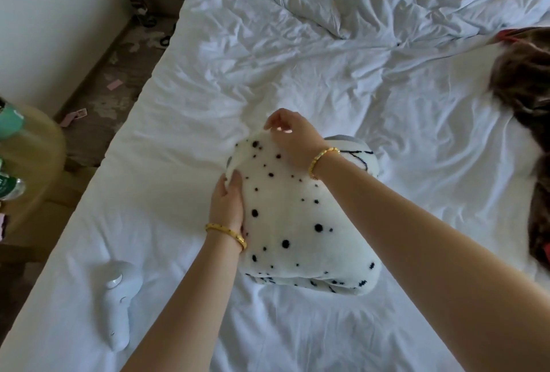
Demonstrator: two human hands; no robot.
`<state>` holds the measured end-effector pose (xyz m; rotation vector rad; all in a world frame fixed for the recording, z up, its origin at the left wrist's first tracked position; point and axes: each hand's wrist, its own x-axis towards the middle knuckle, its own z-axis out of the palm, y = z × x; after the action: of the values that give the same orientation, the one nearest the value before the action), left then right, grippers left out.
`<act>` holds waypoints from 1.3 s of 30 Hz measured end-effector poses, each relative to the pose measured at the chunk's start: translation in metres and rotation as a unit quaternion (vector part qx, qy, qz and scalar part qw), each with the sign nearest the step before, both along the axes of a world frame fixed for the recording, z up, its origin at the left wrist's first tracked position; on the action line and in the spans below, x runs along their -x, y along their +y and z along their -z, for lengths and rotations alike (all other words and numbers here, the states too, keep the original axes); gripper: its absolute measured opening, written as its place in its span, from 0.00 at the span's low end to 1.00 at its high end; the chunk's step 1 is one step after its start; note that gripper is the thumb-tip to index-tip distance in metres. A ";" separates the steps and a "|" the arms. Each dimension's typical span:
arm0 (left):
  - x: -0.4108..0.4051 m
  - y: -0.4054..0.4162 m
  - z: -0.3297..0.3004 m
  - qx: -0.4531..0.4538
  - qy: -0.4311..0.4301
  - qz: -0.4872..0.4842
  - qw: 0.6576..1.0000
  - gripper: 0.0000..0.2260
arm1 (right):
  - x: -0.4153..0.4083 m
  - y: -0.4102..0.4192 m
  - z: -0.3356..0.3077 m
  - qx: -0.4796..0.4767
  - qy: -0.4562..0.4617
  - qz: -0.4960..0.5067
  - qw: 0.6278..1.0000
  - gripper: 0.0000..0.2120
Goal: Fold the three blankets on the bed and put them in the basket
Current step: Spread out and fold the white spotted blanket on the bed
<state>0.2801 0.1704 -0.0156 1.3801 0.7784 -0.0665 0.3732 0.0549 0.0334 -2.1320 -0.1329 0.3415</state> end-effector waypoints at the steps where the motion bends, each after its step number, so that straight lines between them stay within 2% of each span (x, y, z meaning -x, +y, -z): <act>1: -0.002 0.004 0.005 -0.020 0.025 -0.026 0.999 0.22 | 0.005 0.000 0.002 0.077 -0.063 0.020 0.995 0.10; 2: -0.005 0.008 0.011 -0.042 0.048 -0.036 0.997 0.24 | 0.011 -0.002 0.002 0.129 -0.115 0.059 0.983 0.13; 4: -0.008 0.012 0.023 -0.087 0.082 -0.037 0.992 0.25 | 0.028 -0.011 0.004 0.173 -0.169 0.125 0.962 0.14; 7: -0.007 0.012 0.033 -0.156 0.118 -0.015 0.981 0.23 | 0.057 -0.020 0.019 0.264 -0.122 0.074 0.954 0.15; 9: -0.006 0.014 0.033 -0.187 0.150 0.020 0.971 0.22 | 0.072 -0.021 0.036 0.315 -0.077 0.028 0.945 0.20; 11: -0.012 0.019 0.027 -0.276 0.165 0.041 0.946 0.19 | 0.076 -0.025 0.054 0.341 -0.046 0.003 0.939 0.24; 12: -0.014 0.021 0.023 -0.358 0.139 0.028 0.923 0.15 | 0.075 -0.029 0.062 0.347 -0.035 -0.001 0.937 0.24; 13: -0.015 0.019 0.017 -0.443 0.061 0.010 0.894 0.12 | 0.073 -0.034 0.067 0.346 -0.029 0.001 0.938 0.23; 14: -0.015 0.011 0.009 -0.501 -0.064 0.018 0.863 0.13 | 0.071 -0.037 0.071 0.342 -0.026 0.004 0.939 0.23; 15: -0.012 -0.002 0.003 -0.539 -0.187 0.067 0.818 0.14 | 0.069 -0.040 0.074 0.337 -0.025 0.002 0.941 0.22; 16: -0.008 -0.019 0.002 -0.569 -0.266 0.151 0.763 0.15 | 0.067 -0.042 0.076 0.330 -0.026 -0.009 0.943 0.22; 17: -0.006 -0.035 0.003 -0.580 -0.278 0.246 0.725 0.17 | 0.066 -0.043 0.076 0.314 -0.026 -0.021 0.949 0.23; 18: -0.005 -0.048 0.004 -0.576 -0.229 0.323 0.715 0.19 | 0.065 -0.045 0.075 0.286 -0.027 -0.029 0.958 0.23; 20: -0.011 -0.057 0.014 -0.561 -0.087 0.391 0.725 0.21 | 0.064 -0.053 0.069 0.137 -0.021 0.026 0.990 0.24; 21: -0.016 -0.055 0.023 -0.560 -0.043 0.394 0.728 0.22 | 0.065 -0.057 0.066 0.055 -0.014 0.072 0.996 0.25; 22: -0.020 -0.053 0.031 -0.565 -0.017 0.393 0.725 0.23 | 0.067 -0.062 0.065 0.014 -0.014 0.099 0.995 0.27; 23: -0.022 -0.051 0.037 -0.573 0.002 0.393 0.719 0.24 | 0.070 -0.065 0.065 0.029 -0.027 0.097 0.994 0.27; 25: -0.026 -0.051 0.045 -0.575 0.030 0.395 0.716 0.25 | 0.076 -0.062 0.073 0.154 -0.049 0.056 0.985 0.24; 28: -0.027 -0.053 0.053 -0.552 0.062 0.372 0.744 0.24 | 0.076 -0.054 0.085 0.258 -0.002 0.084 0.963 0.24; 32: -0.032 -0.052 0.067 -0.497 0.110 0.342 0.790 0.24 | 0.078 -0.063 0.104 0.282 0.053 0.120 0.950 0.26; 35: -0.035 -0.053 0.085 -0.493 0.116 0.340 0.792 0.25 | 0.080 -0.067 0.123 0.256 0.083 0.160 0.950 0.27; 39: -0.043 -0.043 0.108 -0.508 0.102 0.278 0.809 0.24 | 0.078 -0.067 0.146 0.239 0.057 0.197 0.949 0.28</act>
<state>0.3226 0.1278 -0.1233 2.6481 0.5490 -0.2910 0.2949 -0.0117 -0.1122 -2.5362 0.4856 0.2741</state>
